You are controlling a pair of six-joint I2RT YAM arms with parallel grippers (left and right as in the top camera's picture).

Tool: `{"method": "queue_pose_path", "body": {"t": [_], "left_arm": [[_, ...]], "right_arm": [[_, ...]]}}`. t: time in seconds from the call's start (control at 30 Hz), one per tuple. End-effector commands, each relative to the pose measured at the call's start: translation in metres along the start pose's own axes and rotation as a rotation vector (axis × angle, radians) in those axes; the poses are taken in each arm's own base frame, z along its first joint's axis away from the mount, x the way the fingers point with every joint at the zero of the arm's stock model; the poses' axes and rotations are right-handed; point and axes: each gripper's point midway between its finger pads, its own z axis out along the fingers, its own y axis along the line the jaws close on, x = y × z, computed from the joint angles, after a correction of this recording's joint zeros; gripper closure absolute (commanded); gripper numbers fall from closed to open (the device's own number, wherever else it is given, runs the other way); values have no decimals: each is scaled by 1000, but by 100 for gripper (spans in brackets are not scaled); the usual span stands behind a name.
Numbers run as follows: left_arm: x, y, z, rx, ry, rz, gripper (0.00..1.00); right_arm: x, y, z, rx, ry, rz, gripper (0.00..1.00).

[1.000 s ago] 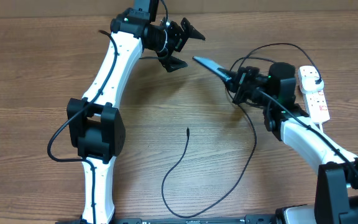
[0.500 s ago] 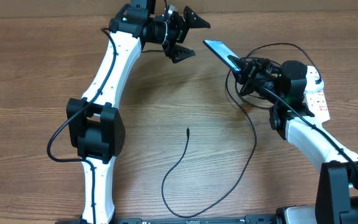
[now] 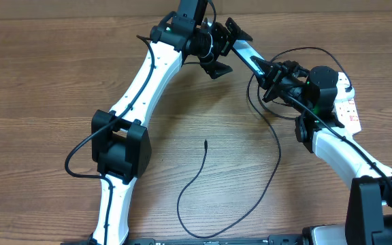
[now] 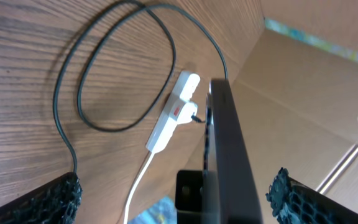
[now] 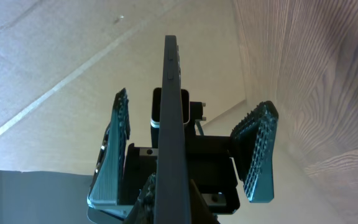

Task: Plug charger to phone and switch on socket

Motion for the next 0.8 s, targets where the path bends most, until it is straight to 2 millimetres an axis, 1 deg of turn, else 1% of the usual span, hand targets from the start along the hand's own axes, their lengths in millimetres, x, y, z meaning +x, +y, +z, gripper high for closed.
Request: {"method": "queue_pose_path", "body": {"t": [0.0,0.23,0.77], "left_arm": [[-2,-13,-18,20,-64,-25,0],[-5,-12,-18,13,-85,-27,0],[-4,-10,-16,2,-89,-23,0]], "right_arm": [[11,9,3,-24,25,11,96],[20,1,8,-3,42,31,96],[21,0,8,2,44,36,96]]}}
